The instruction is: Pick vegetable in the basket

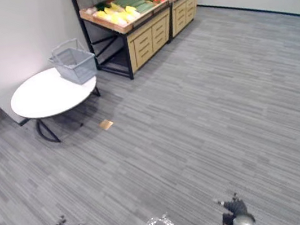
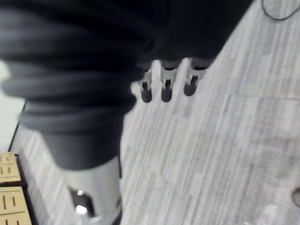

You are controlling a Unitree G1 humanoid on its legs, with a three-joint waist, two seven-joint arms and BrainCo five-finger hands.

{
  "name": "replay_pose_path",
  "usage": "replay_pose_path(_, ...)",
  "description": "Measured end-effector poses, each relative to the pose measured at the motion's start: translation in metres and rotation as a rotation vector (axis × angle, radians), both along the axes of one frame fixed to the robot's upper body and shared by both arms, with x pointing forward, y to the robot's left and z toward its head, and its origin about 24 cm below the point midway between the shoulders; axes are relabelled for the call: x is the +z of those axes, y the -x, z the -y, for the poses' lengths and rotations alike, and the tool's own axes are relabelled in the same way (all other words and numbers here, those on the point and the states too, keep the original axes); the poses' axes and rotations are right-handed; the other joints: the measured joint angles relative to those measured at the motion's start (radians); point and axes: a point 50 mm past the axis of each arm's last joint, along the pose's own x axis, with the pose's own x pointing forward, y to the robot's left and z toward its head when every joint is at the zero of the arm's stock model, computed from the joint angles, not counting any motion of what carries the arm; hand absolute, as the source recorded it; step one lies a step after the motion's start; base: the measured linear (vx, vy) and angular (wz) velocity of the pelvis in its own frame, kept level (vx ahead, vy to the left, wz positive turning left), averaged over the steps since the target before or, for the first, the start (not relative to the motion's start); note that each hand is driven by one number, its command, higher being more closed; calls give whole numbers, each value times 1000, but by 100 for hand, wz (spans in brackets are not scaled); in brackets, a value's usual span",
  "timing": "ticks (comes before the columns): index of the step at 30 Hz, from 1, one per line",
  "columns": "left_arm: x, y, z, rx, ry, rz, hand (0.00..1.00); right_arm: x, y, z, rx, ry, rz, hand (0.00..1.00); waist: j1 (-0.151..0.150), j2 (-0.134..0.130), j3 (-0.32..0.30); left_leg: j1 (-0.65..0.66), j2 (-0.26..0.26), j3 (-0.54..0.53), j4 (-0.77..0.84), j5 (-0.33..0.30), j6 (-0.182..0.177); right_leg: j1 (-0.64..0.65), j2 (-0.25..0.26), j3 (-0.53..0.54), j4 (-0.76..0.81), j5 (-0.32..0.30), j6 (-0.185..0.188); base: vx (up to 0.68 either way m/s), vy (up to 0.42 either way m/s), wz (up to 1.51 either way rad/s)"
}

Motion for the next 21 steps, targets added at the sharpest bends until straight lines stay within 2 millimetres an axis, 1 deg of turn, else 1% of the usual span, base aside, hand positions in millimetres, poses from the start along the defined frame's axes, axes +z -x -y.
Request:
replay_pose_path(6, 0, -4, 3, -9, 5, 10, 0, -2, 0, -5, 46, -13, -11, 0, -6, 2, 3, 3, 3, 1, 0, -4, -6, 3, 1, -3, 0, 0, 0, 25, -18, 0)
replay_pose_path(12, -4, -3, 13, -33, 25, -2, 0, -4, 3, -7, 75, -6, -32, 0, -6, 1, 3, -2, 0, -4, 0, -2, -3, 2, -3, -12, 3, -7, 1, -53, -29, 3)
replay_pose_path(15, -9, -1, 22, -45, 46, -11, 0, -8, 13, -8, 82, -8, -63, 0, -10, 1, 4, -8, -4, -23, -6, 1, 2, -7, -8, -35, 10, -13, 1, -82, -34, 18)
replay_pose_path(20, -9, 0, 22, -38, 51, -13, 0, -12, 19, -9, 75, -17, -88, 0, -9, -2, 0, -37, -2, -31, -4, 1, -1, -25, -6, -46, 12, -18, 1, -2, -31, 7)
replay_pose_path(21, -9, 0, 21, -34, 51, -11, 0, -12, 13, -11, 80, -26, -89, 0, -8, -4, 1, -63, 0, -24, 60, -35, -6, -35, -7, -41, 30, -28, -3, 56, -23, -8)
